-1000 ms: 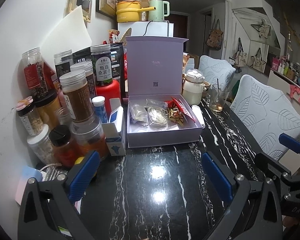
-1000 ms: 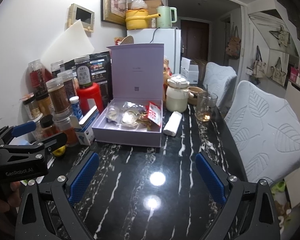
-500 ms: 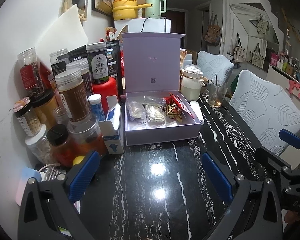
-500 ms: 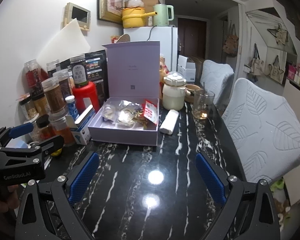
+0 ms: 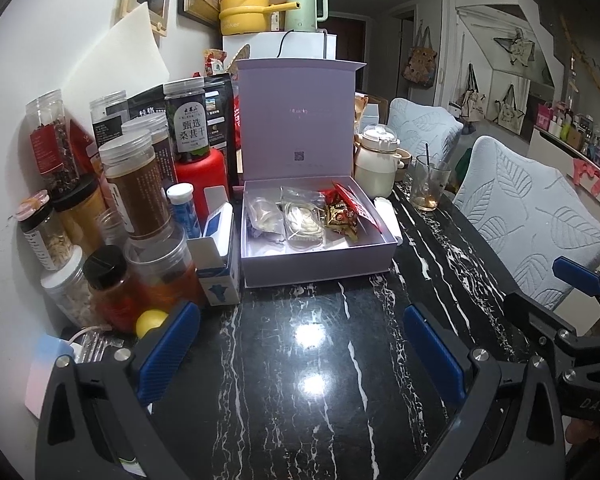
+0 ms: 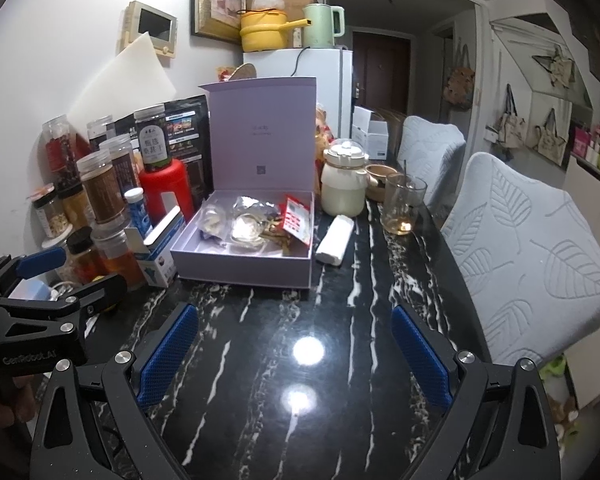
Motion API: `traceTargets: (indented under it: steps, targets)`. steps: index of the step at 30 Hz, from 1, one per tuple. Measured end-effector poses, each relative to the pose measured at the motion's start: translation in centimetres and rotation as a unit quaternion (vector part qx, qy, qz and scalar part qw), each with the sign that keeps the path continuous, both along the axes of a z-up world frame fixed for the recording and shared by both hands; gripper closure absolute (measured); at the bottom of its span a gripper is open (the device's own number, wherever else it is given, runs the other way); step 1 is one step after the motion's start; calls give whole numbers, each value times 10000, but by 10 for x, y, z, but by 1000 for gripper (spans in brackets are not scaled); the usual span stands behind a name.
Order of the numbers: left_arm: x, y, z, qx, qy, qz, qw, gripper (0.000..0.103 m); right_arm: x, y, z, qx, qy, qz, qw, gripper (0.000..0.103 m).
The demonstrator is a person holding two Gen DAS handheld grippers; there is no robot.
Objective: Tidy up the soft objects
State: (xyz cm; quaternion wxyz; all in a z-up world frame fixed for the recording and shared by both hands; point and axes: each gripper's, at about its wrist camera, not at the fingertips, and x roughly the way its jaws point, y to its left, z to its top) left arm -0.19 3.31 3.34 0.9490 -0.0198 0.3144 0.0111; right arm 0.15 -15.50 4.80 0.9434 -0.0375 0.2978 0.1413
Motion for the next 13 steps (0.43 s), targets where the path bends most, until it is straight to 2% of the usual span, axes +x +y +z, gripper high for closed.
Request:
traceTargets:
  steps: [13]
  targets:
    - [7,2,-5,21,61,46,10000,0,7,0,-5,-15,99,-42,9999,5]
